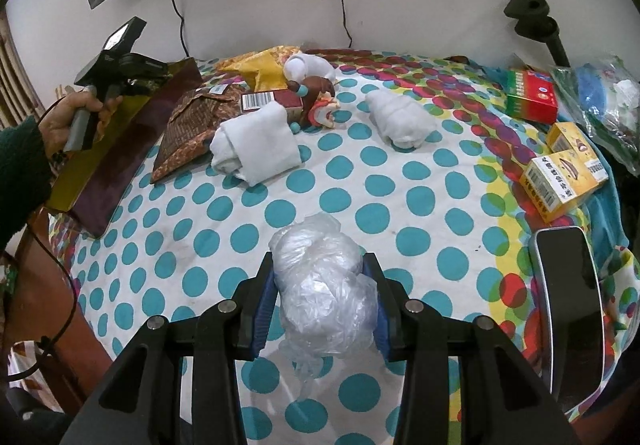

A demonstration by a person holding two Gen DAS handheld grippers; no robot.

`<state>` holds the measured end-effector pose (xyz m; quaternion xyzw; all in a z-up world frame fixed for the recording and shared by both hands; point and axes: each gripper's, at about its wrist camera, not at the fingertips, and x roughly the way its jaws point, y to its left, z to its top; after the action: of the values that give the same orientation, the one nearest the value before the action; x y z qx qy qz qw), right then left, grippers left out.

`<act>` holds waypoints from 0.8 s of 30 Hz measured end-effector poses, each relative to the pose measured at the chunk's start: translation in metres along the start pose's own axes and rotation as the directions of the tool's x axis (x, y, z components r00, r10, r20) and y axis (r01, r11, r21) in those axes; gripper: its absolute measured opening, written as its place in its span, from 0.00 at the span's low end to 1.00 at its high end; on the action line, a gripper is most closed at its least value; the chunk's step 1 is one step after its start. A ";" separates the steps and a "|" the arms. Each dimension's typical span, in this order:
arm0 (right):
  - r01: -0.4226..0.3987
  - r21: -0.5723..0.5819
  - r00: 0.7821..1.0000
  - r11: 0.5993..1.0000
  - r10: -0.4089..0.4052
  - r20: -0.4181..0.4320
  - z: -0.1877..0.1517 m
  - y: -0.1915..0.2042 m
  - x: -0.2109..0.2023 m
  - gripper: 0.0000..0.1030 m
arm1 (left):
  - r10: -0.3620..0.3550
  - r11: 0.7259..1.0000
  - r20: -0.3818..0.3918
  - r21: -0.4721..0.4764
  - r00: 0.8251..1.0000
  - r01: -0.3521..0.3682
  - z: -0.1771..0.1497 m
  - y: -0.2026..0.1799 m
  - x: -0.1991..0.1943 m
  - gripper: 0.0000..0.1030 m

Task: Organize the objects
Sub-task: 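Lower the rope ball into the gold tin and open the left tool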

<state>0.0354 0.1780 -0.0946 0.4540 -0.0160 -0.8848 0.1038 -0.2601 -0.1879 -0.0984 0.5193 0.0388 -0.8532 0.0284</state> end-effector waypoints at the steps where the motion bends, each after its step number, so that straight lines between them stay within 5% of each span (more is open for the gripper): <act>1: -0.001 -0.001 1.000 1.000 0.001 0.000 0.000 0.001 0.000 0.38 | 0.003 1.000 0.003 0.003 1.000 -0.003 0.000 -0.001 0.000 0.53; 15: -0.017 -0.018 1.000 1.000 0.017 0.008 0.002 0.010 -0.005 0.38 | 0.009 1.000 0.044 0.029 0.999 -0.010 0.002 -0.004 -0.026 0.59; 24: -0.067 -0.106 0.996 0.992 0.073 0.051 0.021 0.045 -0.017 0.38 | 0.023 0.999 0.185 0.033 0.983 -0.030 -0.043 0.003 -0.114 0.59</act>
<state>0.0358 0.1356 -0.0628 0.4227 0.0115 -0.8924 0.1577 -0.1698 -0.1859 -0.0169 0.4391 0.0140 -0.8977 0.0339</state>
